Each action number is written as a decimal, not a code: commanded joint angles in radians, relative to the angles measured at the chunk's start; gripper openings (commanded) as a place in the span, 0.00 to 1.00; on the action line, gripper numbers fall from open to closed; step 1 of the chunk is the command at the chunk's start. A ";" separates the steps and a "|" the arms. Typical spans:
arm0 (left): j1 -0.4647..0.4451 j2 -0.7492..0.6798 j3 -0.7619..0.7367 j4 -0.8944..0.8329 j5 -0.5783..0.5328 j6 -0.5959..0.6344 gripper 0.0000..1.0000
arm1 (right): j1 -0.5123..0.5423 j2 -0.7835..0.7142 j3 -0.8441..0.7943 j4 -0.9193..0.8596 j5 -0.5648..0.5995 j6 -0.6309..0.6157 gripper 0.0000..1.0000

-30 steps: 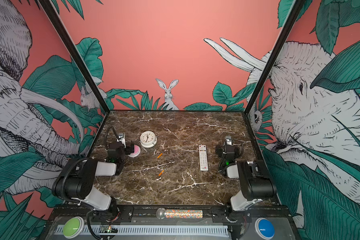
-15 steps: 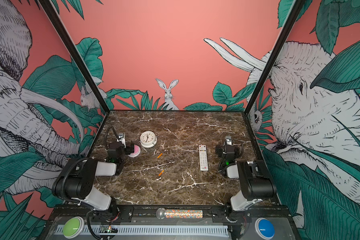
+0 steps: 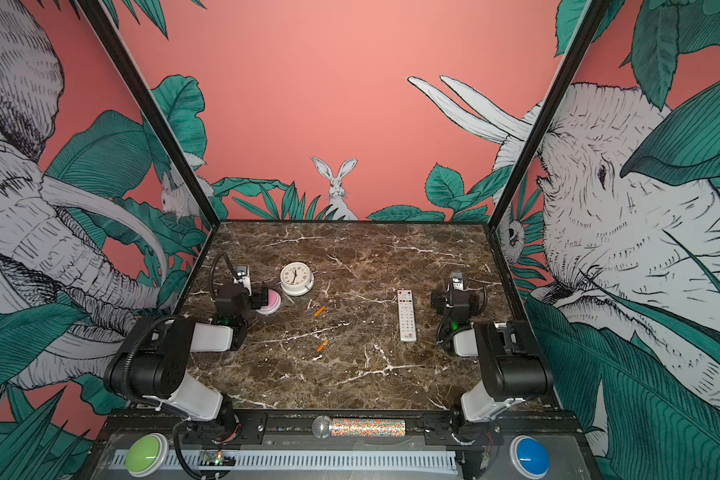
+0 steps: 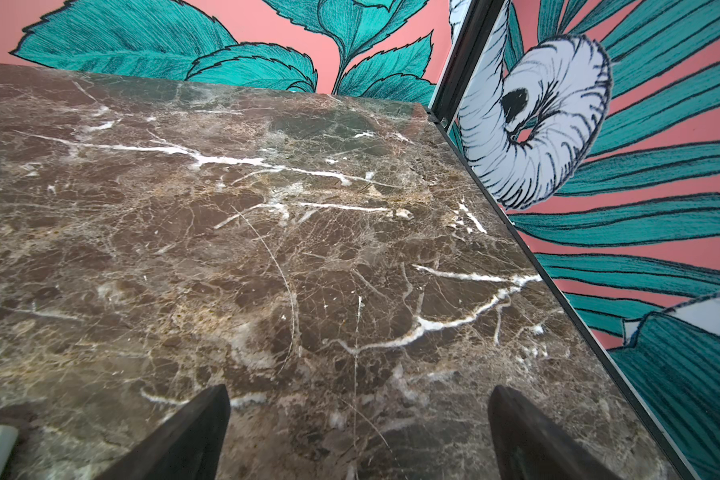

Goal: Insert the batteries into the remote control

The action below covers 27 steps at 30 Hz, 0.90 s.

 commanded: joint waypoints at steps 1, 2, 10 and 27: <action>0.006 -0.018 -0.006 0.014 0.003 -0.007 1.00 | -0.004 -0.015 0.019 0.034 0.000 -0.003 0.99; 0.006 -0.018 -0.007 0.015 0.003 -0.007 1.00 | -0.003 -0.016 0.019 0.035 0.000 -0.003 0.99; 0.005 -0.018 -0.006 0.013 0.003 -0.008 0.99 | -0.004 -0.015 0.020 0.035 0.000 -0.003 0.99; 0.004 -0.209 0.102 -0.368 0.001 -0.026 1.00 | -0.002 -0.155 0.019 -0.095 -0.041 -0.030 0.99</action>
